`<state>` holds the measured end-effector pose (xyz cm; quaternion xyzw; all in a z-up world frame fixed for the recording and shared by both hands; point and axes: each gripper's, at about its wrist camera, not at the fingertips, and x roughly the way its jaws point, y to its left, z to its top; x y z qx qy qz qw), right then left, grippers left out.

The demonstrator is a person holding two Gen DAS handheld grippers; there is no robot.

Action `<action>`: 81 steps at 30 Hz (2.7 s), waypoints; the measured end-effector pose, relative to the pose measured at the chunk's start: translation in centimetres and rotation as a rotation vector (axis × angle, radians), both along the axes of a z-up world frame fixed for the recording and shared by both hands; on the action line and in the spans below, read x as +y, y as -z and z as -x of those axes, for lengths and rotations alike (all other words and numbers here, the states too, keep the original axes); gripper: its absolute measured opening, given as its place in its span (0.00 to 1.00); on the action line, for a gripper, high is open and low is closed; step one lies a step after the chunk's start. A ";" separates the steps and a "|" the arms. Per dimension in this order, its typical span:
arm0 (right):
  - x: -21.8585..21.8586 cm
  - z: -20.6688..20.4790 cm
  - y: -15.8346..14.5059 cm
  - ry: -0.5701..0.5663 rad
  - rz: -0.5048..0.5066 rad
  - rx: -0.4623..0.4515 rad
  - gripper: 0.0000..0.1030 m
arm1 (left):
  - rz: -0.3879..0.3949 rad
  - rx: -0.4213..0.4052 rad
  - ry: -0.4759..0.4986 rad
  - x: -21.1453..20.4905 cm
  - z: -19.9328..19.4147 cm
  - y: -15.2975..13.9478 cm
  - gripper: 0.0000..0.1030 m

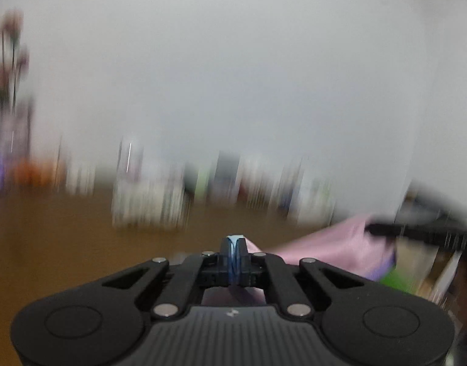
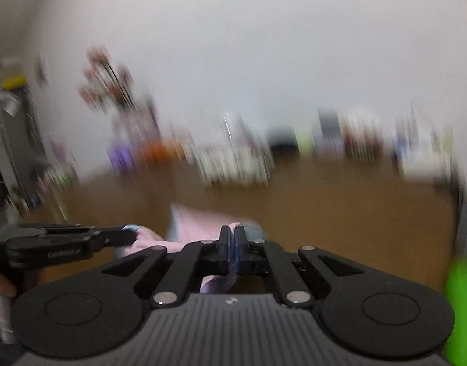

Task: Fold clothes

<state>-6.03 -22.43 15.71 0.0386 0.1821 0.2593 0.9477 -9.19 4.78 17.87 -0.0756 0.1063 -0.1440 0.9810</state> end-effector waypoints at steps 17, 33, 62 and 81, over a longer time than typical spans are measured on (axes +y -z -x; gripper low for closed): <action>-1.4 -4.2 -20.8 0.145 -0.005 -0.311 0.02 | -0.112 -0.187 -0.029 -2.5 -10.6 -15.8 0.02; 0.9 -11.2 8.6 0.115 0.207 0.278 0.60 | -0.322 0.320 0.007 -0.1 -14.1 9.2 0.73; 7.2 -7.4 12.7 -0.092 0.441 0.334 0.10 | -0.409 0.494 -0.208 2.0 -10.2 16.4 0.02; 4.6 -1.8 11.4 -0.075 0.302 0.227 0.56 | -0.362 0.417 -0.283 7.0 -5.2 14.7 0.66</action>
